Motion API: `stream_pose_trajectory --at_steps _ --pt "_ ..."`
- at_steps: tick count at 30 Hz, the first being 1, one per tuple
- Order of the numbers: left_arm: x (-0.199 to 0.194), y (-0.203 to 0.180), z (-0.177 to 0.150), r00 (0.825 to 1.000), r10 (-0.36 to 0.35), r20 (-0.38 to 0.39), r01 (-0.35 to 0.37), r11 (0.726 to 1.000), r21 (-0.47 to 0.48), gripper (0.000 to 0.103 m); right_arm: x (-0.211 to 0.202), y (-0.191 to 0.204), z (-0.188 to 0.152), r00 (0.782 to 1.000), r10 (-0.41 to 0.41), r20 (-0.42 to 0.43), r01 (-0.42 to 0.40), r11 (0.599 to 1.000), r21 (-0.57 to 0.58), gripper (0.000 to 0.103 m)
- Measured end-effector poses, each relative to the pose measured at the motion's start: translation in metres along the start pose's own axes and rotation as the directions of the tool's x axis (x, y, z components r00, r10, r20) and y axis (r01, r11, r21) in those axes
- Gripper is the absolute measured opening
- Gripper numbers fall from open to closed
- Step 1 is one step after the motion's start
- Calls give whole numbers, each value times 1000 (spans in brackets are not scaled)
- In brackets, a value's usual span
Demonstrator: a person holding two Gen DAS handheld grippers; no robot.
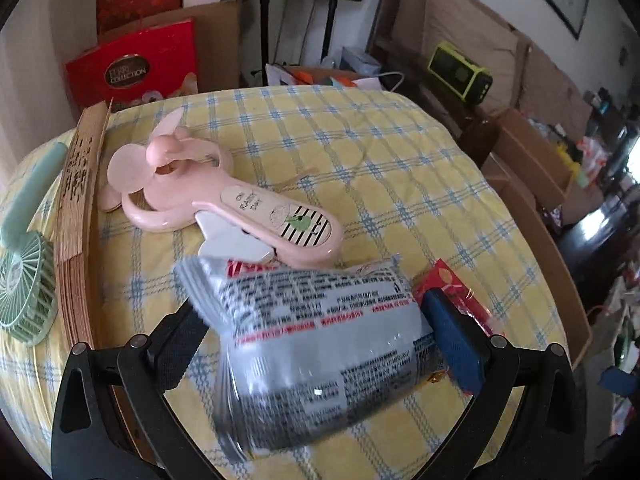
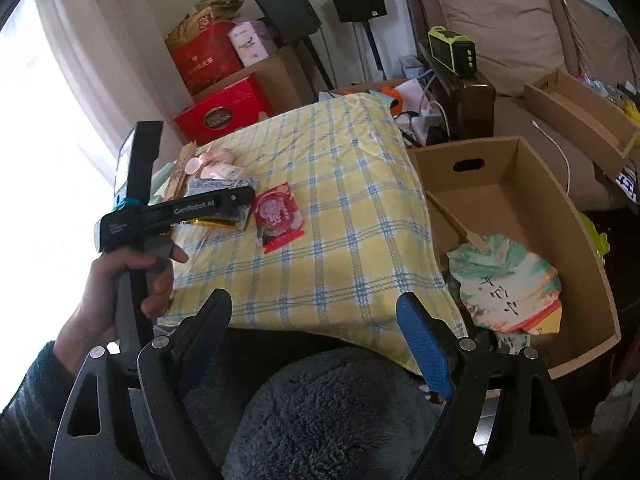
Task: Organize objects
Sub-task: 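Grasp the silver snack bag with the left gripper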
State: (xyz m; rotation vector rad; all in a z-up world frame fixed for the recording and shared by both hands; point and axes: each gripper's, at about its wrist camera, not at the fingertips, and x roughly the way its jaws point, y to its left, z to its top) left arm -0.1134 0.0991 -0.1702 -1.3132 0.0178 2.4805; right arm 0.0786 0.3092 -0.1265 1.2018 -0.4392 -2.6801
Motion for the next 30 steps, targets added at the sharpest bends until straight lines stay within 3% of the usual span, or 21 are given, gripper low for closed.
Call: stream_pose_trajectory --at_steps 1,3,8,11,16,19,25,28,30 --pt "0 0 0 1000 4 4 -4 1000 0 100 -1 1 0 1000 0 2 0 1000 -4 86" --pt "-3 -1 -2 1000 7 21 -7 1000 18 76 -2 3 1 1000 -5 5 5 1000 -12 86" --pt "-14 0 -8 1000 -4 26 3 999 44 56 -4 5 2 1000 -21 4 21 1000 -17 86" --pt "-31 9 -18 999 27 31 -27 999 28 53 -12 7 4 999 -30 20 30 999 -18 86" --pt "-82 44 -44 995 20 96 -12 997 -78 52 -30 16 10 997 -41 61 44 998 -44 86" --pt "-108 59 -42 985 95 145 -86 994 -68 52 -35 18 13 995 -60 75 63 997 -41 86" --pt "-146 101 -38 958 189 214 -158 975 -155 52 -32 33 27 996 -80 25 82 994 -74 86" --pt "-151 120 -42 952 209 222 -168 967 -190 52 -31 43 38 992 -123 41 127 985 -120 87" --pt "-148 133 -48 953 212 216 -165 962 -217 52 -26 49 49 978 -198 65 206 964 -167 87"
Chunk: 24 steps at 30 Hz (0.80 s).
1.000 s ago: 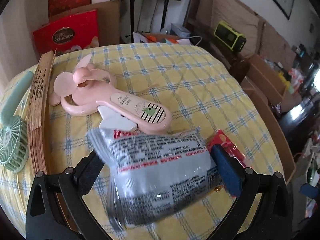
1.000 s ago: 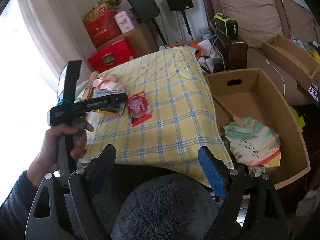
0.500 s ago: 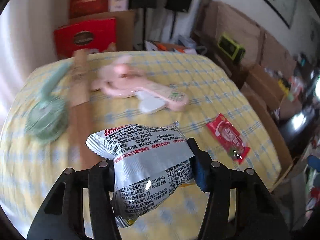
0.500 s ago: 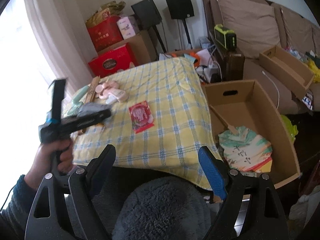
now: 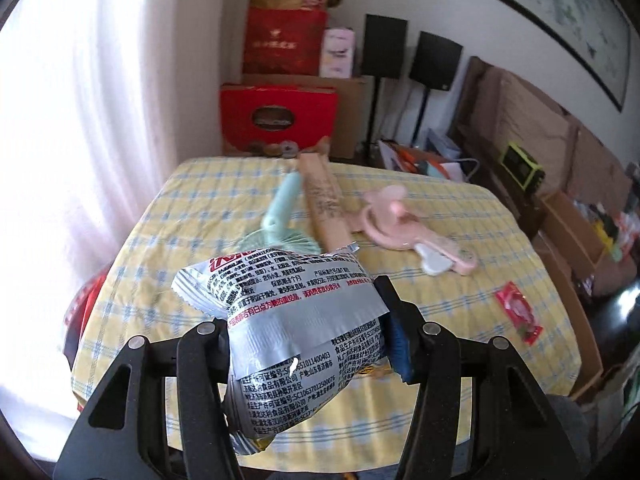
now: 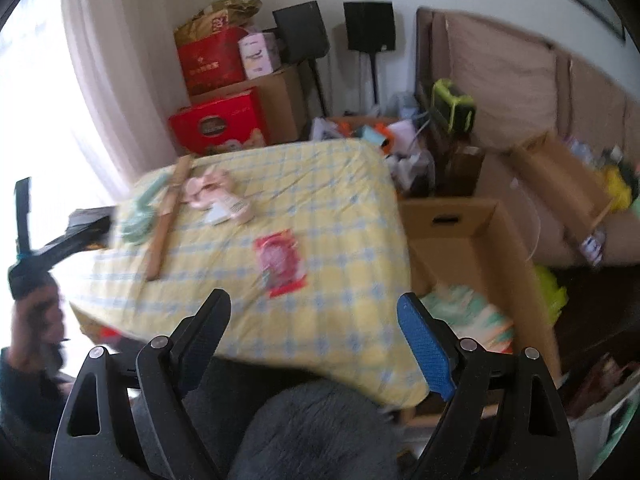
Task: Organize objects
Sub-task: 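Grasp the red candy packet with the right gripper while the left gripper holds the snack bag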
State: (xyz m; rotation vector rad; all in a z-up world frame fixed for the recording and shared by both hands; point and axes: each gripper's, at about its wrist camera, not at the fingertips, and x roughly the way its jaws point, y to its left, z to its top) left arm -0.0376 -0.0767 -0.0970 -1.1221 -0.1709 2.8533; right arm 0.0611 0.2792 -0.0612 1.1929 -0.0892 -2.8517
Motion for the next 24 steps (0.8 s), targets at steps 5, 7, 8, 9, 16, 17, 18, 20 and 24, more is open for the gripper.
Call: stream_pose_trajectory --at_steps 5,7,8,9,16,17,18,20,24 --pt "11 20 -8 1000 2 -17 -2 999 -42 52 14 43 27 950 -232 208 292 895 -337 102" --pt "14 24 -8 1000 -4 -18 3 999 -53 52 25 52 32 958 -184 218 258 886 -385 103" --pt "14 25 -9 1000 -11 -19 10 998 -59 52 34 56 34 967 -161 196 229 889 -397 103" --pt "14 27 -10 999 -24 -21 23 997 -68 52 47 58 36 976 -145 160 198 897 -394 103" --pt "20 28 -14 999 -45 -30 42 996 -73 52 123 65 27 994 -62 -89 33 953 -300 102" --pt "21 26 -14 998 -45 -33 42 996 -73 52 132 66 25 992 -33 -119 -2 958 -285 101" --pt "22 26 -15 998 -47 -36 44 996 -73 52 138 69 23 990 -16 -141 -25 959 -283 96" --pt "23 24 -17 997 -58 -42 55 996 -73 52 149 74 19 985 -12 -172 -40 953 -299 89" --pt "23 22 -19 997 -70 -42 67 995 -72 52 165 71 18 975 -13 -221 -49 961 -271 76"
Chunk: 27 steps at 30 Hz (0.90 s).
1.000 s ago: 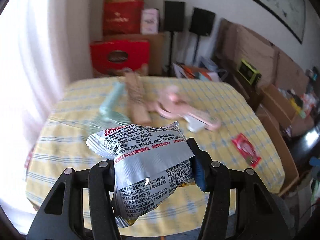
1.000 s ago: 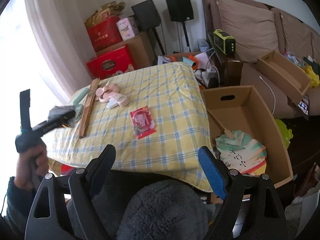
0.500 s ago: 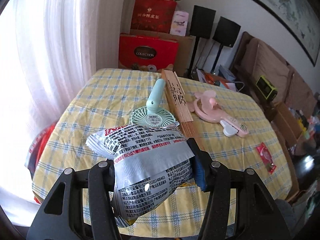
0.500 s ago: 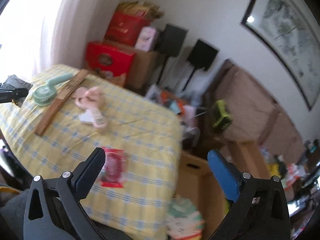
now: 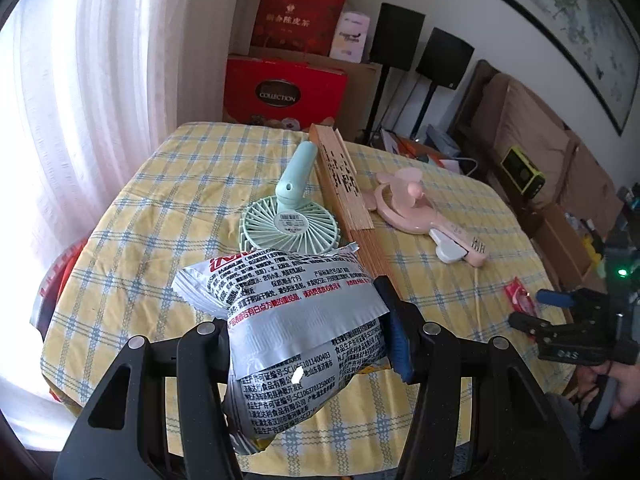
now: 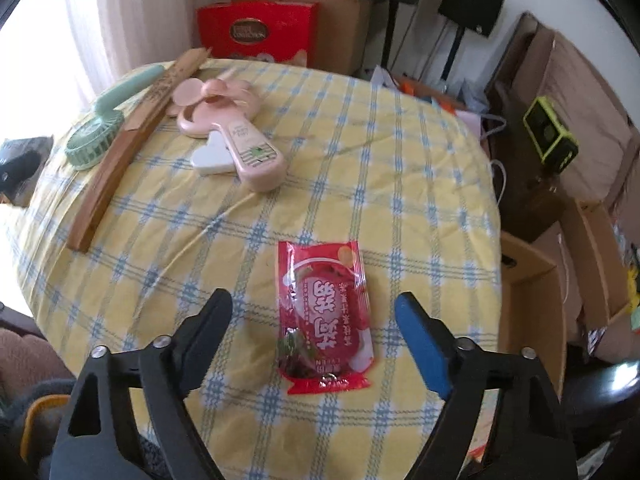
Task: Organize objects
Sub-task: 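Grasp the red candy packet with the right gripper while the left gripper holds the snack bag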
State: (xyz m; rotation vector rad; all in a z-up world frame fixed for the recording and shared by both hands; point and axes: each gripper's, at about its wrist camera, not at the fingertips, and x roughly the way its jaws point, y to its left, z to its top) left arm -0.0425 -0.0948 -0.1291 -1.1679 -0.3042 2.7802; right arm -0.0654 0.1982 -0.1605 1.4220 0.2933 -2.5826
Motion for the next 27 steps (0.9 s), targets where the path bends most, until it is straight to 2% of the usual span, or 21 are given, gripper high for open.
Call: stream_pose_trajectory --at_steps 5,7,9,13,14,16,17,27 --pt "1 5 1 1000 4 -1 -4 1000 -11 52 5 -12 -3 999 43 7 -43 996 73 73" --pt "2 8 1 1000 9 -10 -9 1000 -18 52 3 -10 -2 999 46 15 -47 996 73 64" --pt "1 10 2 1000 20 -14 -20 1000 -19 52 1 -8 -2 999 44 27 -46 996 76 45" --pt "-5 17 4 999 36 3 -35 999 -30 52 -2 -3 -3 999 39 28 -41 996 80 33" --pt "-7 19 5 999 40 7 -40 999 -36 52 -4 -2 -4 999 40 33 -43 996 80 26" --pt "-9 23 6 999 47 10 -47 998 -42 52 -5 0 -4 998 48 36 -51 995 87 20" --pt "-9 24 7 999 52 8 -51 998 -43 52 -6 0 -4 998 50 42 -54 994 93 11" --pt "-17 28 11 995 100 16 -100 995 -29 52 -50 -27 -14 990 54 133 -78 980 185 7"
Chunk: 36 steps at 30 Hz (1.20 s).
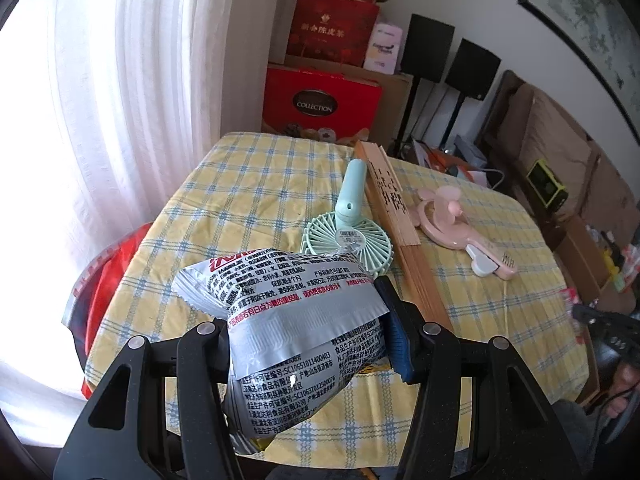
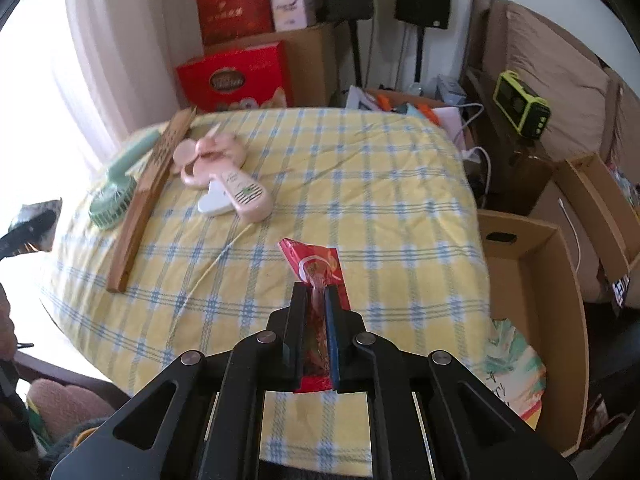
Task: Organize objects
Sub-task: 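Grasp the red candy packet with the right gripper while the left gripper holds the snack bag, then carry the snack bag and red packet over the cardboard box with both grippers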
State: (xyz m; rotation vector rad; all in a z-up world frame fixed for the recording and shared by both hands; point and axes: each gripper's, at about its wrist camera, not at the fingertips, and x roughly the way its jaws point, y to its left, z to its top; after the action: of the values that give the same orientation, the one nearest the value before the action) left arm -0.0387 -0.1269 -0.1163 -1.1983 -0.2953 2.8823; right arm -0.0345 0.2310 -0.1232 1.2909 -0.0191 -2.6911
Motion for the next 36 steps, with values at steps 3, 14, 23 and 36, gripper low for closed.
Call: stream_pose_trajectory --at_steps 3,14,23,36 --pt "0 -5 -1 1000 9 -4 -9 1000 16 52 -15 -7 -2 999 24 29 -25 999 27 7" --pt "-13 -40 -3 1000 11 2 -11 995 99 52 -51 -22 -8 995 44 85 -49 997 56 8" --pt "-16 -54 -4 999 43 8 -44 983 176 52 -59 -46 -21 995 36 94 -47 992 116 8" --pt "-27 -14 7 986 167 12 -168 981 101 52 -81 -71 -33 986 74 150 -96 985 145 8"
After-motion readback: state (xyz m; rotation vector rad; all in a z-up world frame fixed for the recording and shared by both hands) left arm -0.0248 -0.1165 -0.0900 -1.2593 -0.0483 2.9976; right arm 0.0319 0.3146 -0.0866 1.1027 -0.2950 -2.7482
